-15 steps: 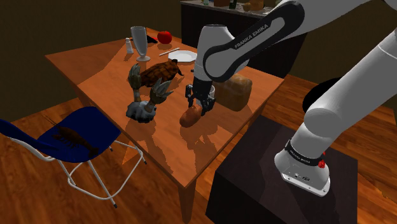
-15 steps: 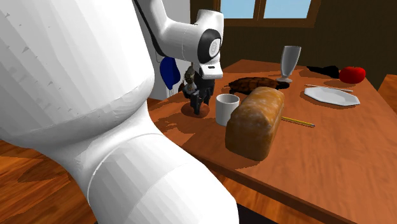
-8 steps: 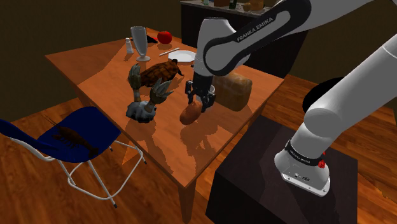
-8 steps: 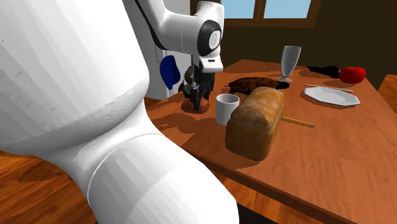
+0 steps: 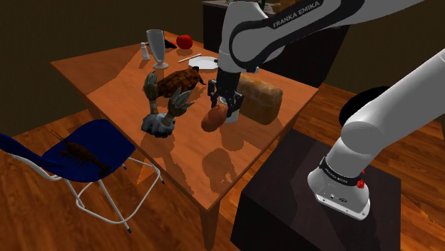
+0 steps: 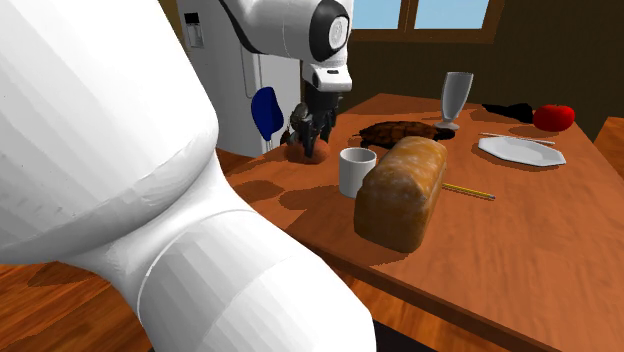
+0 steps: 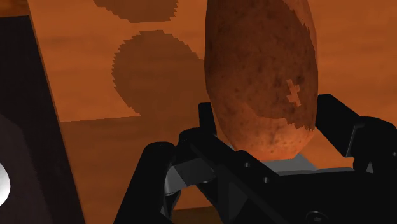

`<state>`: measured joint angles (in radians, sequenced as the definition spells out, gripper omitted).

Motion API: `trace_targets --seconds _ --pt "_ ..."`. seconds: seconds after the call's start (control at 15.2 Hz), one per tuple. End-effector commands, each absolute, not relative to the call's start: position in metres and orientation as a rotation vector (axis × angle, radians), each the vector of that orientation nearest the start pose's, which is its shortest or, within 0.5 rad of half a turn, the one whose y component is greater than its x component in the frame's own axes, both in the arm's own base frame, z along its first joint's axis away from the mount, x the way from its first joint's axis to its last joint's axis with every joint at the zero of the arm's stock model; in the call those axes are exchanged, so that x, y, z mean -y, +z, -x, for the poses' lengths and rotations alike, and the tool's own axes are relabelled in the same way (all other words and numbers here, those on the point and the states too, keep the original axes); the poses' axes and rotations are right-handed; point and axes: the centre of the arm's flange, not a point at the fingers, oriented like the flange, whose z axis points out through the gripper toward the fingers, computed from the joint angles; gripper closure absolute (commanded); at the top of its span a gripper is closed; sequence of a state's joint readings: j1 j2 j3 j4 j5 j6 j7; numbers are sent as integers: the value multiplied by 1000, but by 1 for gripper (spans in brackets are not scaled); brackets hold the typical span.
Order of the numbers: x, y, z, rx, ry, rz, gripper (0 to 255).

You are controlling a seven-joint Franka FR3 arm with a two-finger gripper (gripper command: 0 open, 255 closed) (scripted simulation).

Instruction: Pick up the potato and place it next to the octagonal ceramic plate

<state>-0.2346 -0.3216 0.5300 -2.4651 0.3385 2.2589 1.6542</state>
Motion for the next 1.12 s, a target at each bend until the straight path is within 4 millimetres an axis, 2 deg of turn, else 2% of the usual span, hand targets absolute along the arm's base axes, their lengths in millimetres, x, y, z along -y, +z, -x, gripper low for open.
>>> trace_targets --seconds 0.0,0.86,1.06 --pt "-140 415 -428 -2135 59 2116 255" --pt "-140 480 -428 -2136 59 2116 255" --pt "-113 475 -456 -2135 59 2116 255"
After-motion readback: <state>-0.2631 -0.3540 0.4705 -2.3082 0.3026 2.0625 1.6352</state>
